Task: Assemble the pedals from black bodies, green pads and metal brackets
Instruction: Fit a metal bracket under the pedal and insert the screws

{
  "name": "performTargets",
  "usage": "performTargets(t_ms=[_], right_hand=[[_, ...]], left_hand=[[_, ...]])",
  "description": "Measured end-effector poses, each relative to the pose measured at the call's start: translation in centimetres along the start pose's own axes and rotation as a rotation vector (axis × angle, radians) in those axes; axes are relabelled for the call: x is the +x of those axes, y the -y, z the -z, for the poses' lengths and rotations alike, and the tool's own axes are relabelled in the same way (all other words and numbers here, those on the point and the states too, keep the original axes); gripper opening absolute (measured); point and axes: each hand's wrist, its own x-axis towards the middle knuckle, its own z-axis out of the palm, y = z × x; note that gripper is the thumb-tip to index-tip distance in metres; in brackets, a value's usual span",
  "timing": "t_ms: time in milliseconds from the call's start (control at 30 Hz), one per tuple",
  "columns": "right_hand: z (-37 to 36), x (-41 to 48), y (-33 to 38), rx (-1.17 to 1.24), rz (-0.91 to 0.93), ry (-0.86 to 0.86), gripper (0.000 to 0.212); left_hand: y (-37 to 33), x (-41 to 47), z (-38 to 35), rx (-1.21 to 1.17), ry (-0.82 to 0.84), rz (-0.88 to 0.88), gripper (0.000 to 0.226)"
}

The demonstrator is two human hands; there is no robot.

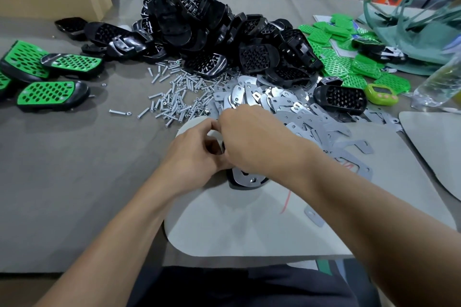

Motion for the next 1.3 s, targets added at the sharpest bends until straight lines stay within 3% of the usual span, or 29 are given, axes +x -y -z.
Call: performTargets(t_ms=[167,300,400,433,500,600,667,800,867,933,1033,1133,1300], right_hand=[[-1.0,-0.1,0.5,-0.055,0.041,-0.042,0.034],[-1.5,-0.4,0.6,0.111,-0.098,-0.102,0.031],[-1.8,-2.1,-1.2,0.274,-0.277,-0.173,0.01],[-2.1,-3.2,-1.8,0.338,-0.355,-0.224,0.012],[-3.1,-6.0,-2.0,0.461,-0.443,-0.238,0.039],[-5.3,-8.5,0.0,0.516,-0.438,-0.127,0.091],[-6.6,-8.2,0.9,0.477,-0.43,-0.186,0.105],[-6.7,-7.0,0.1,0.512,-0.389,-0.244,0.102],[-5.9,-6.4,-0.8,0.596,-0.34,-0.164,0.104],[-4.9,-5.6,-1.6,0.649,-0.237,-0.071,0.104],[-4.2,-4.0,-3.0,0.734,-0.102,0.022,0.105],[-4.8,-3.8,-3.8,0.906,-0.188,-0.022,0.105],[-6.6,-4.5,-4.1,1.08,-0.302,-0.17,0.074]], left_hand=[[-0.1,-0.2,0.1,0.006,-0.016,-0.022,0.053],[0.3,0.0,-0.1,-0.013,0.004,-0.004,0.059],[0.8,0.1,-0.4,-0.031,-0.018,0.006,0.048],[0.9,0.1,-0.5,-0.031,-0.024,0.001,0.046],[0.9,0.0,-0.7,-0.035,-0.035,-0.009,0.044],[0.8,-0.2,-0.9,0.033,-0.054,-0.035,0.037],[0.5,-0.4,-0.7,0.089,-0.066,-0.041,0.035],[-0.3,-1.3,-0.3,0.131,-0.141,0.016,0.036],[-0.4,-2.0,0.2,0.277,-0.258,0.016,0.046],[-0.6,-2.7,0.7,0.48,-0.366,-0.092,0.054],[-1.1,-2.2,1.4,0.478,-0.202,-0.252,0.066],[-1.2,-1.2,1.9,0.368,-0.001,-0.245,0.063],[-0.4,-0.7,1.7,0.455,-0.048,-0.247,0.072]])
